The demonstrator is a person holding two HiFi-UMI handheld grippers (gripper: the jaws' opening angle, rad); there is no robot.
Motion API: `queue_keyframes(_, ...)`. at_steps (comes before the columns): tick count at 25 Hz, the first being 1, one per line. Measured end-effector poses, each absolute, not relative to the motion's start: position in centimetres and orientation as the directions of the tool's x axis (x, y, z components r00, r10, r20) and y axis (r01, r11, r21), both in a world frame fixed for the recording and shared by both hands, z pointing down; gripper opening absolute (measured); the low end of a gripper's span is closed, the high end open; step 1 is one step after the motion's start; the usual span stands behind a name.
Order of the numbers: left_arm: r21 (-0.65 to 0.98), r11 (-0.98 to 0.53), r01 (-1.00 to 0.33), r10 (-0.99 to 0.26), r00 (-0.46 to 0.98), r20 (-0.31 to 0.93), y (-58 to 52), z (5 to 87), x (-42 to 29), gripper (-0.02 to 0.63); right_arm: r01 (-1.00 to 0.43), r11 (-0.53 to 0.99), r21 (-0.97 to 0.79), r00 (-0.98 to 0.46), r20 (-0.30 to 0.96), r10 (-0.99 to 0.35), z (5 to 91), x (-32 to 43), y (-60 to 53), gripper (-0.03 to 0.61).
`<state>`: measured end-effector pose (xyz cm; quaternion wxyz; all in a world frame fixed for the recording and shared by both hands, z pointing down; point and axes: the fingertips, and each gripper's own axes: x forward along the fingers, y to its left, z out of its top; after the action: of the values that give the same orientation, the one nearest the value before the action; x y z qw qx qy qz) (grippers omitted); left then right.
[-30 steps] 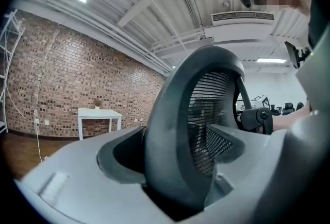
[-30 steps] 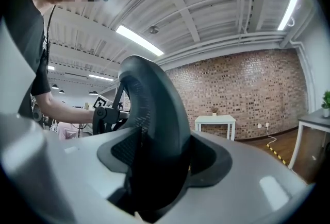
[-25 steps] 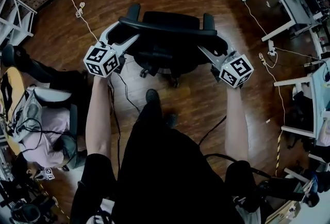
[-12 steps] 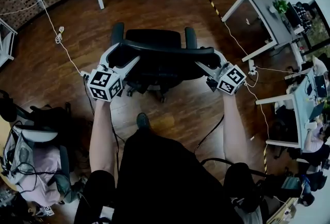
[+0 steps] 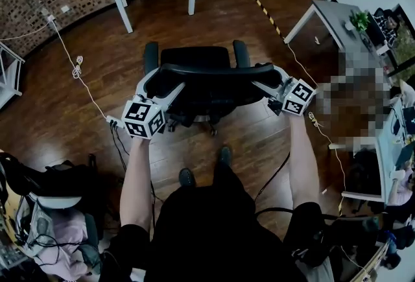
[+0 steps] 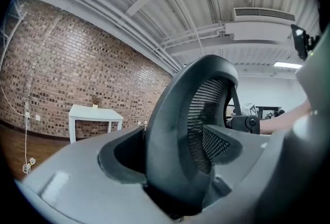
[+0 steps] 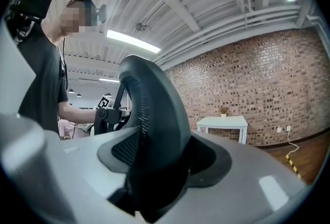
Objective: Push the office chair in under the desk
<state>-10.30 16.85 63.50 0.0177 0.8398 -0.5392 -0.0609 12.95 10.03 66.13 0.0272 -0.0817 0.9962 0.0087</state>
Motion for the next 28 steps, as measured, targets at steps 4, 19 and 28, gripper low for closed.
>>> queue_keyframes(4, 0.09, -0.392, -0.915, -0.919, 0.385, -0.089, 11.1, 63.0, -9.3, 0.442, -0.111, 0.994, 0.014, -0.992, -0.059, -0.11, 65.3, 13.6, 3.8, 0.261)
queue_keyframes(19, 0.098, -0.154, -0.983, -0.987, 0.149, -0.052, -2.7, 59.5, -4.0, 0.439, 0.106, 0.994, -0.008, -0.993, -0.045, 0.106, 61.0, 17.1, -13.8, 0.258)
queue_keyframes(28, 0.11, -0.068, -0.992, -0.995, 0.06, -0.077, -9.7, 58.0, -7.1, 0.434, 0.174, 0.985, -0.002, -0.984, -0.02, 0.174, 59.9, 12.7, -23.5, 0.262)
